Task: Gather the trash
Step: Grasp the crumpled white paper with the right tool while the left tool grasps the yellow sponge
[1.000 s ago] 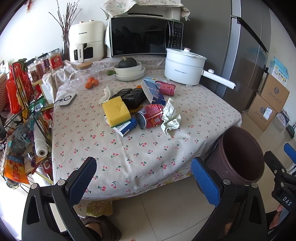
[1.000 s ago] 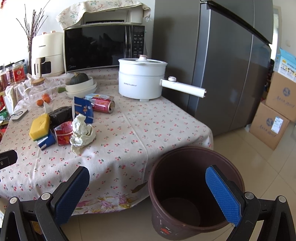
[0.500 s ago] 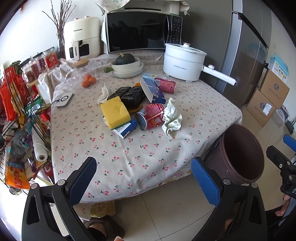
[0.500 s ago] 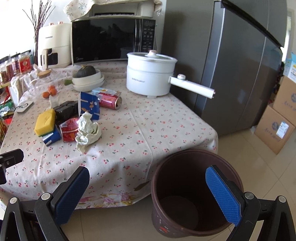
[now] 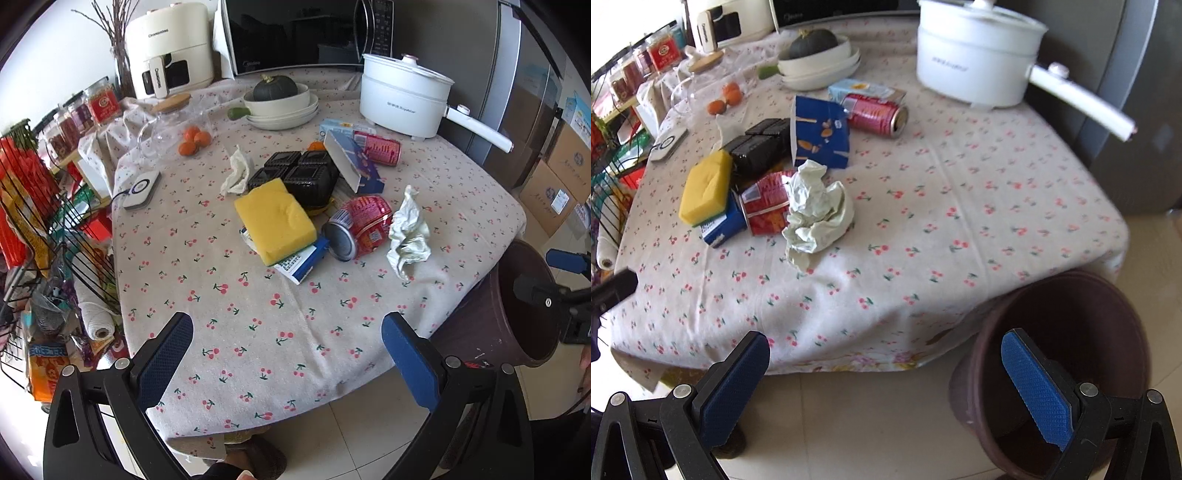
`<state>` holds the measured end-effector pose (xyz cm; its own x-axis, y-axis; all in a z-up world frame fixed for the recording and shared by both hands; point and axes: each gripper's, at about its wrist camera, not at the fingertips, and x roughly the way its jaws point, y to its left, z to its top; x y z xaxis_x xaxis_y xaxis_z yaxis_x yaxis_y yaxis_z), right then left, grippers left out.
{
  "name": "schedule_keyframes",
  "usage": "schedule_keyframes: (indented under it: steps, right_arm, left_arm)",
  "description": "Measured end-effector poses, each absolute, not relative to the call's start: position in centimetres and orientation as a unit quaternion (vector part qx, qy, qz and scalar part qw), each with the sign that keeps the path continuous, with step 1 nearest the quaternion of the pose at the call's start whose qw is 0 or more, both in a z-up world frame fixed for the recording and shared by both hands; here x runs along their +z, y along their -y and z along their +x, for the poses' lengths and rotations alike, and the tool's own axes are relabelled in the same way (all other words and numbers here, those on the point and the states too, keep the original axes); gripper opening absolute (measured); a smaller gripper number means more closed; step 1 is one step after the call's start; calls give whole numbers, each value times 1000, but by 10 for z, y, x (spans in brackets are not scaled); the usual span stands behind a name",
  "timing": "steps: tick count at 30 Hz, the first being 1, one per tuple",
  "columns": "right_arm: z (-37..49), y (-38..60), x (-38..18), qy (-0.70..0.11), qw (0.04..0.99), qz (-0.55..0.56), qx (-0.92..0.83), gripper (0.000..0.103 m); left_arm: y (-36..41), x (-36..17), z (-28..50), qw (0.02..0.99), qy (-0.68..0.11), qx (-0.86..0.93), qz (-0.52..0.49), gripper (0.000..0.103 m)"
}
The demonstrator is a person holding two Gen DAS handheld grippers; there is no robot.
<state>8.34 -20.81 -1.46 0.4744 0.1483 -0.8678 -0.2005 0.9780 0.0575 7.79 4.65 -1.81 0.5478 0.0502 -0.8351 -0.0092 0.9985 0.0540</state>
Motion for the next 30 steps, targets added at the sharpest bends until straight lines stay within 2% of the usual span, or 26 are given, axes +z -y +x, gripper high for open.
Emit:
schedule_keyframes:
  steps: [5, 12, 19, 22, 25, 27, 29, 30]
  right_arm:
    - [123, 195, -40, -529, 843, -4, 102, 103]
    - [164, 161, -63, -548, 827, -4, 125, 103]
    - [192, 139, -82, -551, 825, -3, 126, 94]
    - [199, 136, -87, -548, 828, -1, 122, 85]
    - [203, 138, -93, -550, 826, 8, 124, 71]
    - [206, 141, -97, -554, 822, 19, 133, 53]
    - [206, 144, -99, -556, 820, 28, 137, 49]
    - [206, 145, -99, -555, 819, 30, 139, 44]
  left_arm:
    - [-77, -42, 97, 855, -518, 29, -13, 103]
    - [-108, -48, 108, 845, -530, 47, -54, 102]
    - [-111, -53, 109, 842, -536, 40, -44, 102]
    - [-109, -59, 112, 837, -545, 29, -45, 102]
    - [-107, -62, 114, 833, -551, 19, -46, 102]
    - [-104, -64, 117, 832, -552, 12, -47, 102]
    - [-102, -65, 119, 831, -553, 2, -50, 102]
    - [-100, -66, 119, 831, -554, 0, -52, 102]
